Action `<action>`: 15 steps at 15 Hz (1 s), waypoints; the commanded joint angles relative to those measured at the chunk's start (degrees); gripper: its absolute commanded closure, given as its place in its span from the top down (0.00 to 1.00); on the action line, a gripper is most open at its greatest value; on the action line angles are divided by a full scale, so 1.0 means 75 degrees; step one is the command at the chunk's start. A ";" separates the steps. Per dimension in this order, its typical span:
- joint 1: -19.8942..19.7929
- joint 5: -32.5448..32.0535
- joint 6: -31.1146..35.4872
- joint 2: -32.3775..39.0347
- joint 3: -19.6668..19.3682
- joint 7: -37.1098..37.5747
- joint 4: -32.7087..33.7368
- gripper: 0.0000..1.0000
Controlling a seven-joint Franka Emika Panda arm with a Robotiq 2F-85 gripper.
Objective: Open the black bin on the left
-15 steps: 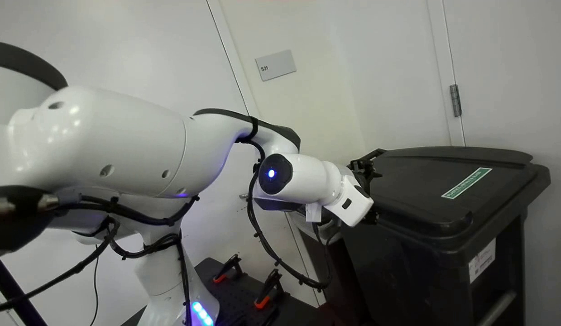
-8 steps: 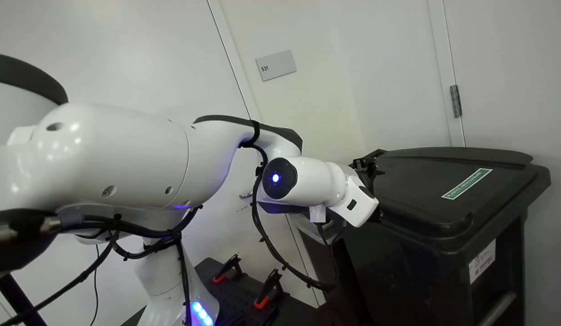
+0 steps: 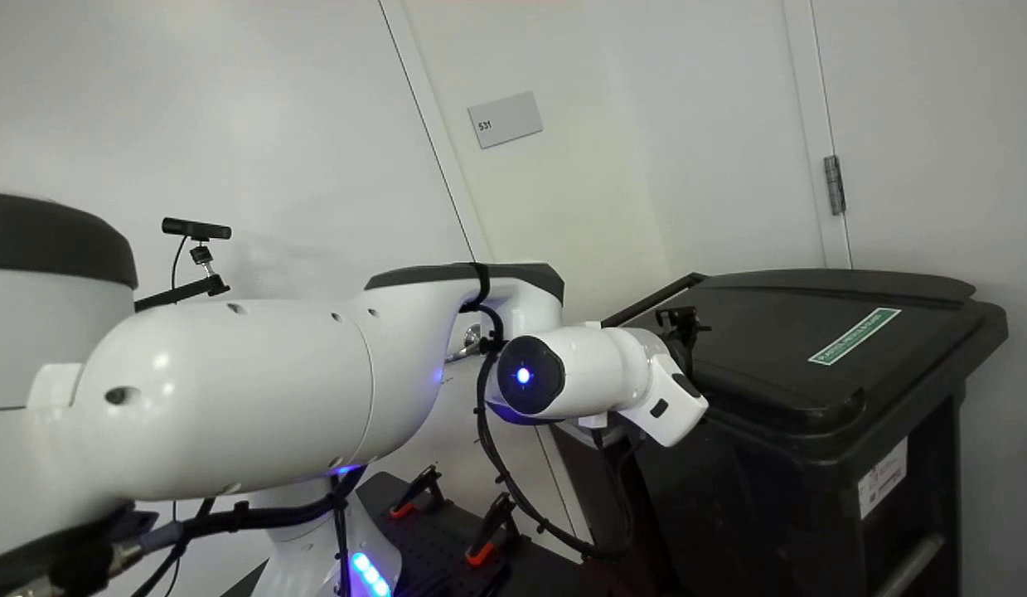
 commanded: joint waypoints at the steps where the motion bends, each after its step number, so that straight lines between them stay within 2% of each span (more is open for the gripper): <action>1: -0.0020 -0.0258 -0.0028 -0.0610 -0.0112 -0.0204 0.0314 1.00; 9: 0.0623 -0.0202 -0.0027 -0.0746 -0.0621 -0.0316 0.0761 1.00; 15: 0.1128 -0.0317 -0.0023 -0.0889 -0.0644 -0.0386 0.1298 1.00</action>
